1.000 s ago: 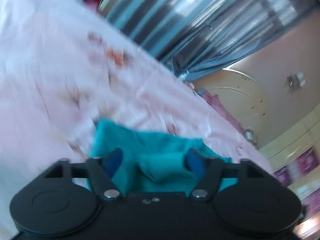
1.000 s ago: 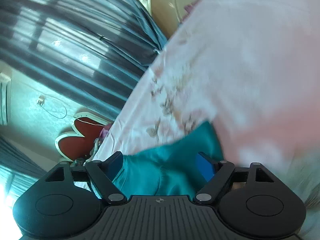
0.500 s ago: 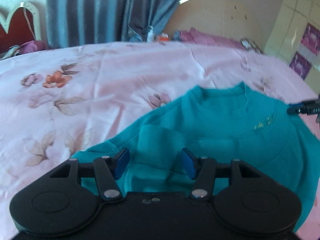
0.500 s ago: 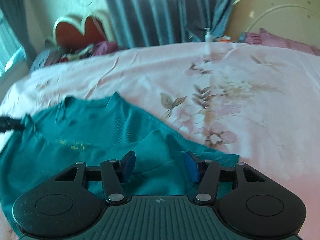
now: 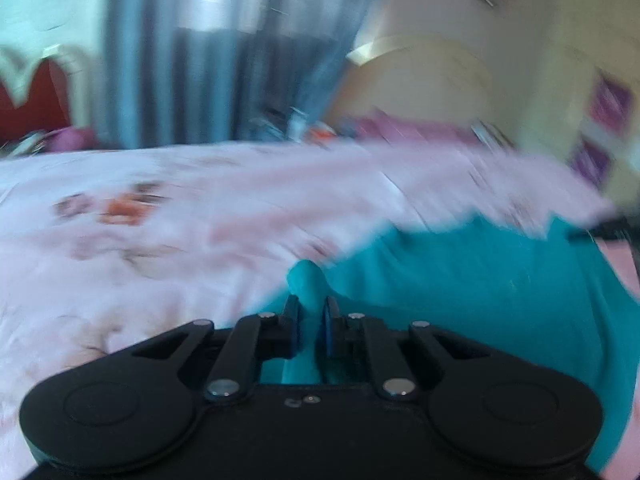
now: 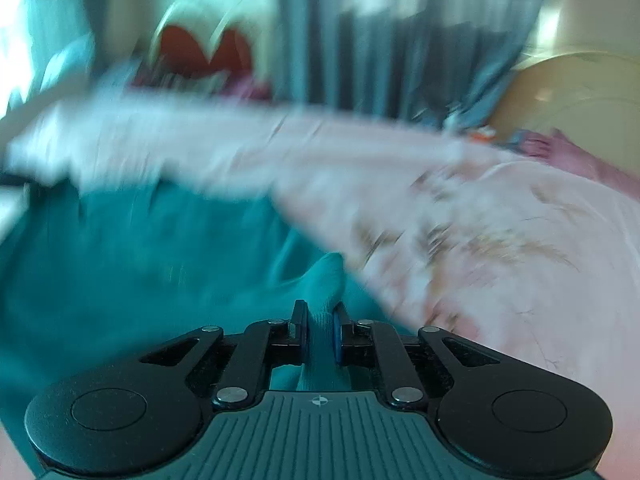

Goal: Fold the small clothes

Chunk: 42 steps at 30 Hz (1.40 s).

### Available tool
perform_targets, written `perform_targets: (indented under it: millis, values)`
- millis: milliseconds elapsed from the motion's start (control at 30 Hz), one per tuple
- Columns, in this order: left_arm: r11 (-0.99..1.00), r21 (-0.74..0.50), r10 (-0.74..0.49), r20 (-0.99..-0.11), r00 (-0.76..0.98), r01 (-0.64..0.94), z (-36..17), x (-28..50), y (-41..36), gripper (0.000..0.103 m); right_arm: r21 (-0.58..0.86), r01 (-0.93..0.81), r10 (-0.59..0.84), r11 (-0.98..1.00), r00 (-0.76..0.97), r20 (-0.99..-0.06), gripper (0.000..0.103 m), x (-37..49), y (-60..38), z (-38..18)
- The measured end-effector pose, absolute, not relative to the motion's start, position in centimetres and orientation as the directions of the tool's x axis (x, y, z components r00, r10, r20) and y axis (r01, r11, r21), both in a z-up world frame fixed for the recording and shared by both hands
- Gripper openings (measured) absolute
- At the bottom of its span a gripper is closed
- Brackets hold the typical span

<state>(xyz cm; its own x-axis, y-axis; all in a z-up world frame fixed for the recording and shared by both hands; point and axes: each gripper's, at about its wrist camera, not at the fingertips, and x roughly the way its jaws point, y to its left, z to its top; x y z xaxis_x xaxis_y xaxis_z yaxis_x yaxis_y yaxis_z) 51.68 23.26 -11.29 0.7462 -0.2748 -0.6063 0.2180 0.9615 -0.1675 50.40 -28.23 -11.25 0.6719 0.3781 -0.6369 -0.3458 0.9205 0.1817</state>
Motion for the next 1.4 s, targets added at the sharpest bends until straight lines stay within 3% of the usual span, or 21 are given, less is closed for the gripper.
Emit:
perform_targets:
  millis: [133,533,633,667,700,733,767,900,967,1067,1167,1267,1367,1400]
  values:
    - [0.977,-0.196,-0.193,-0.662,0.725,0.08,-12.7,54.4,23.6,0.011,0.222,-0.245,0.331,0.944,0.689,-0.645,0.011,52.5,-27.8,-12.7]
    - [0.994,-0.077,-0.111,-0.71,0.696,0.08,-14.1,56.3,21.9,0.012,0.187,-0.143,0.234,0.972,0.676,-0.698,0.011,53.4,-27.2,-15.3]
    - [0.996,-0.039,-0.084,-0.71,0.7,0.079,-14.0,56.2,21.9,0.026,0.139,-0.146,0.201,0.98,0.689,-0.696,0.013,53.0,-26.5,-15.2]
    - [0.997,-0.031,-0.068,-0.705,0.706,0.065,-13.8,56.0,22.0,0.035,0.141,-0.141,0.199,0.98,0.69,-0.696,0.018,52.9,-26.5,-15.1]
    - [0.998,-0.031,-0.06,-0.696,0.716,0.054,-13.4,55.6,22.2,0.046,0.139,-0.127,0.188,0.982,0.694,-0.695,0.037,52.7,-26.5,-14.8]
    - [0.999,-0.023,-0.044,-0.684,0.728,0.038,-12.8,55.0,22.4,0.05,0.134,-0.118,0.178,0.984,0.706,-0.685,0.054,52.3,-26.5,-14.2]
    - [0.999,-0.016,-0.039,-0.664,0.747,0.037,-11.9,54.2,22.3,0.052,0.125,-0.123,0.175,0.984,0.726,-0.665,0.056,51.7,-26.4,-13.4]
    - [0.982,-0.103,-0.186,-0.597,0.78,0.156,-9.3,50.6,19.5,0.052,0.22,-0.253,0.335,0.942,0.705,-0.625,0.055,48.9,-24.3,-10.6]
    - [0.97,-0.104,-0.237,-0.598,0.766,0.218,-9.2,49.2,16.1,0.052,0.235,-0.369,0.43,0.899,0.651,-0.626,0.046,46.8,-21.0,-10.2]
    - [0.927,-0.177,-0.366,-0.617,0.696,0.33,-10.7,47.9,10.8,0.063,0.242,-0.47,0.503,0.848,0.574,-0.646,0.044,45.0,-16.2,-11.3]
    - [0.929,-0.095,-0.317,-0.703,0.637,0.358,-13.6,48.5,6.6,0.069,0.171,-0.482,0.446,0.859,0.542,-0.713,0.043,45.2,-13.2,-13.7]
    - [0.934,-0.034,-0.277,-0.694,0.664,0.354,-13.6,48.5,7.2,0.07,0.199,-0.468,0.458,0.861,0.544,-0.703,0.042,45.5,-15.1,-13.3]
    - [0.957,0.007,-0.208,-0.682,0.702,0.289,-13.1,48.8,10.6,0.078,0.179,-0.382,0.391,0.907,0.602,-0.697,0.042,46.4,-18.4,-12.4]
    - [0.967,0.001,-0.185,-0.687,0.703,0.256,-13.4,49.4,11.9,0.077,0.166,-0.349,0.358,0.922,0.609,-0.708,0.042,47.2,-19.2,-12.6]
